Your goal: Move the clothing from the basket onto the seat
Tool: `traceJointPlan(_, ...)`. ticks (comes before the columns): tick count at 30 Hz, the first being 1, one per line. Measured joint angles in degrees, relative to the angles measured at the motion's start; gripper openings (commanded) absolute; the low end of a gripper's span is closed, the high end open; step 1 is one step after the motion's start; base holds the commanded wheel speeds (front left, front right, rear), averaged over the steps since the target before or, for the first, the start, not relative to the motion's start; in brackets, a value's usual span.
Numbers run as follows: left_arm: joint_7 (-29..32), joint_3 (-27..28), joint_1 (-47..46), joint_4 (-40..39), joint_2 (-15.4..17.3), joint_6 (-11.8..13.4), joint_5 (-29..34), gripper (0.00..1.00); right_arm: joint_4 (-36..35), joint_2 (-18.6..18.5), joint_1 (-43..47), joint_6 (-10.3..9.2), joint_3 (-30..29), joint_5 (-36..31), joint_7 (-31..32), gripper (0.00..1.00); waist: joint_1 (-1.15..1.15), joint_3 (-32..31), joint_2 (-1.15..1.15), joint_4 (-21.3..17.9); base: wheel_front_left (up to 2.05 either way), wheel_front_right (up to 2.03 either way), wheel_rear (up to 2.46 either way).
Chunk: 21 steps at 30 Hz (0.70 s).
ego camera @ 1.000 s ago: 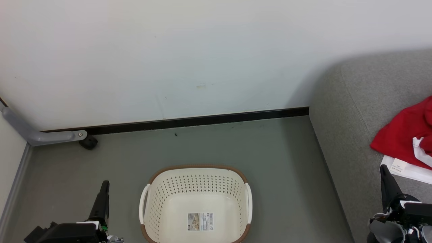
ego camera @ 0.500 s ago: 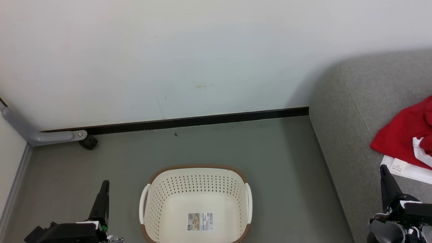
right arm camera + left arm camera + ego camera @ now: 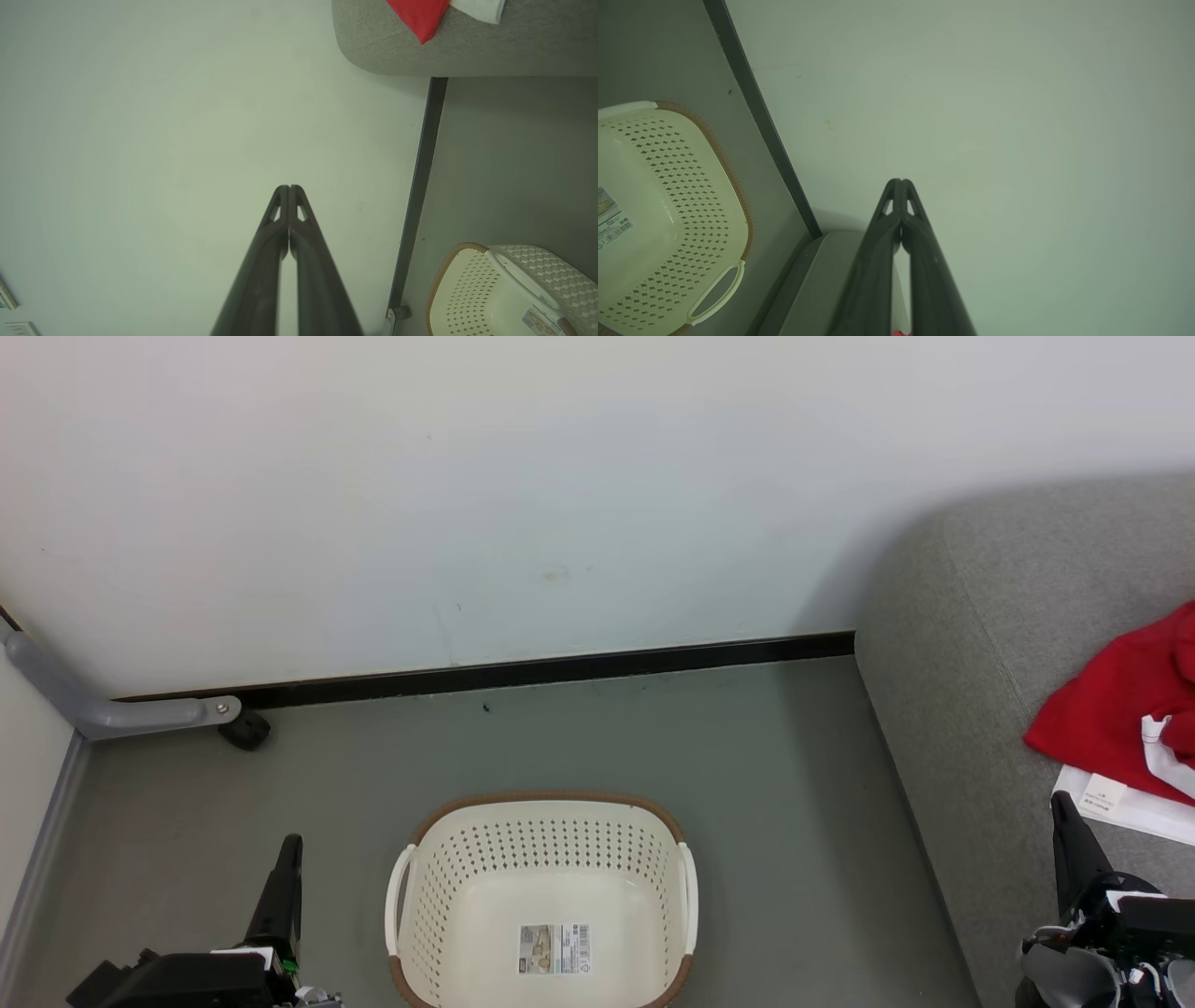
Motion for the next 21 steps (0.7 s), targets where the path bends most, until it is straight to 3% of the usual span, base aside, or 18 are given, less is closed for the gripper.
traceJointPlan(21,0.0,-0.01,0.0,-0.07,0.0,0.0,-0.01,0.0,-0.02,0.01,0.01,0.0,0.01,0.05,0.0,0.0,0.0,0.0,0.0,0.0,0.0,0.0,0.0)
